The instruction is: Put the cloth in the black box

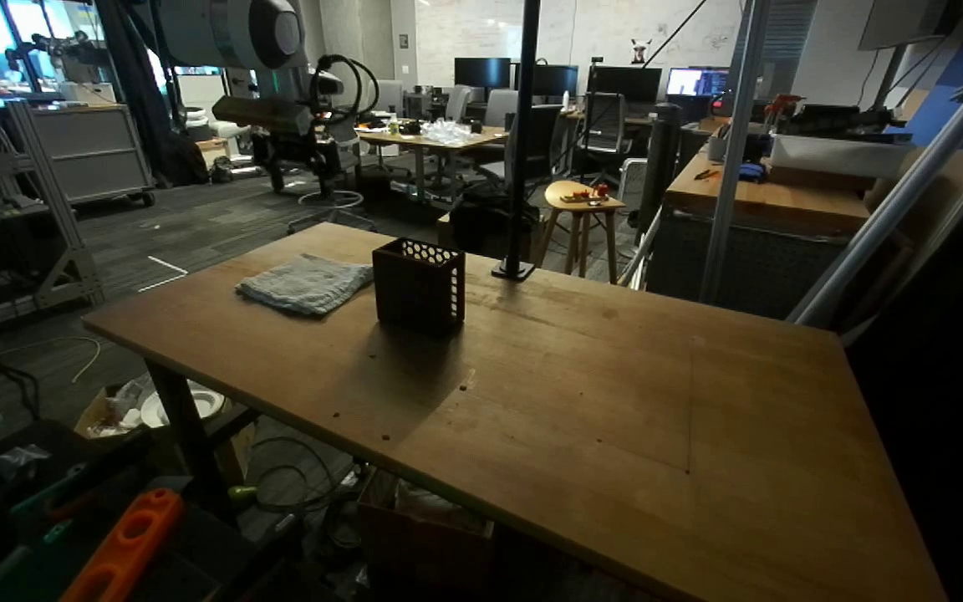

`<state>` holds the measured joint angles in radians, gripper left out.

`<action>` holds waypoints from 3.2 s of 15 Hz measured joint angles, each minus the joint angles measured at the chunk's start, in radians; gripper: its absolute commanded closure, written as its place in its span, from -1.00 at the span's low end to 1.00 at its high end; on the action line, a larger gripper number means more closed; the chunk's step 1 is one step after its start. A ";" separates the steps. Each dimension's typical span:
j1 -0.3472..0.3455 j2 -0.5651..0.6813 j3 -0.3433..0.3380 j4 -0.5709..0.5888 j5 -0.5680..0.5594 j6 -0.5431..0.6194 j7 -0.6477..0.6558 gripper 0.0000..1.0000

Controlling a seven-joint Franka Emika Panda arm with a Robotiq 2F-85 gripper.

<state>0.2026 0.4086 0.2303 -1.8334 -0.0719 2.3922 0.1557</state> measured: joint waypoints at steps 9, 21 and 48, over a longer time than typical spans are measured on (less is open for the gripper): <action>0.019 0.265 0.000 0.192 0.001 0.018 -0.212 -1.00; 0.062 0.489 0.002 0.341 -0.004 -0.032 -0.463 -1.00; 0.075 0.206 -0.022 0.091 -0.005 -0.088 -0.224 0.95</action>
<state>0.2778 0.6150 0.2081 -1.7420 -0.0765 2.3040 -0.0687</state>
